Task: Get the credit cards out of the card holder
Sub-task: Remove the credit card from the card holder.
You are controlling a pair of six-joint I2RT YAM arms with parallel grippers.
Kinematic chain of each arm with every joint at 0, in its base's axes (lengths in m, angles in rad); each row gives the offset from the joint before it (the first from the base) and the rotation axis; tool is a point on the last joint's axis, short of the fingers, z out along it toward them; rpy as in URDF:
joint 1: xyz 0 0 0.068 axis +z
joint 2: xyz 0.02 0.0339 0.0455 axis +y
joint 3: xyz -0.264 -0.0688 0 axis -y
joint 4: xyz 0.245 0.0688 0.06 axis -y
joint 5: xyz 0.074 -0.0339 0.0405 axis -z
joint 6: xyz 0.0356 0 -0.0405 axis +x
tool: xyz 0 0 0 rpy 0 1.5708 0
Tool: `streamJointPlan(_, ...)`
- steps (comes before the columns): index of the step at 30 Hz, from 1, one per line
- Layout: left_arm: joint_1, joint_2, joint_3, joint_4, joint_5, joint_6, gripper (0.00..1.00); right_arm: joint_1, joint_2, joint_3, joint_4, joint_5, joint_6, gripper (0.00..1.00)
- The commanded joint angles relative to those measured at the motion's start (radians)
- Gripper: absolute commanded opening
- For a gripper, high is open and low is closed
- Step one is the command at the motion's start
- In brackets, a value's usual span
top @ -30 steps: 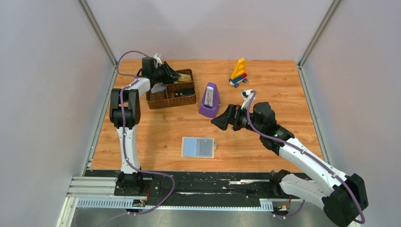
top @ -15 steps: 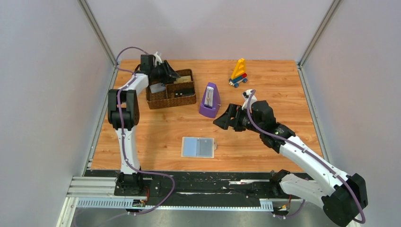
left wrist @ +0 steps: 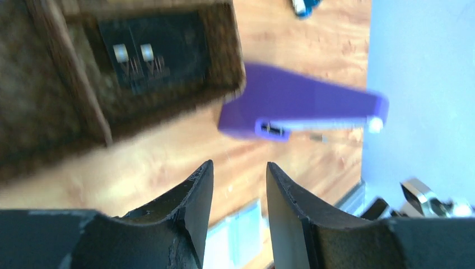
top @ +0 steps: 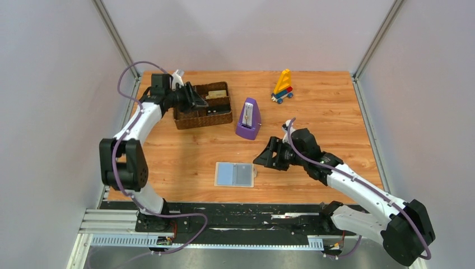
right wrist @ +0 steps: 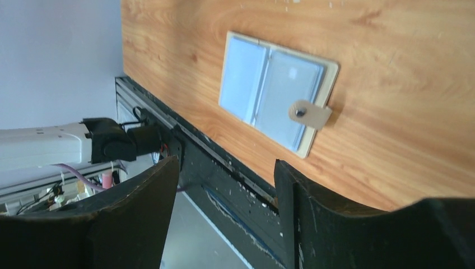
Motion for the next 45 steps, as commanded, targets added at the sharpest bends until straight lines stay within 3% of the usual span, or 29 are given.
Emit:
streamJointPlan(1, -0.020, -0.209, -0.207, -0.023, 0.029, 0.005, 0.48, 0.047, -0.006, -0.051, 0.075, -0.038, 0.070, 0.63)
streamJointPlan(8, -0.141, -0.432, -0.492, -0.042, 0.008, 0.008, 0.48, 0.199, 0.051, -0.084, 0.128, 0.084, 0.148, 0.60)
streamJointPlan(18, -0.242, -0.571, -0.738, -0.002, -0.062, -0.022, 0.46, 0.260, 0.206, -0.047, 0.185, 0.193, 0.185, 0.59)
streamJointPlan(45, -0.294, -0.432, -0.916, 0.247, -0.057, -0.086, 0.34, 0.262, 0.433, -0.027, 0.285, 0.277, 0.171, 0.65)
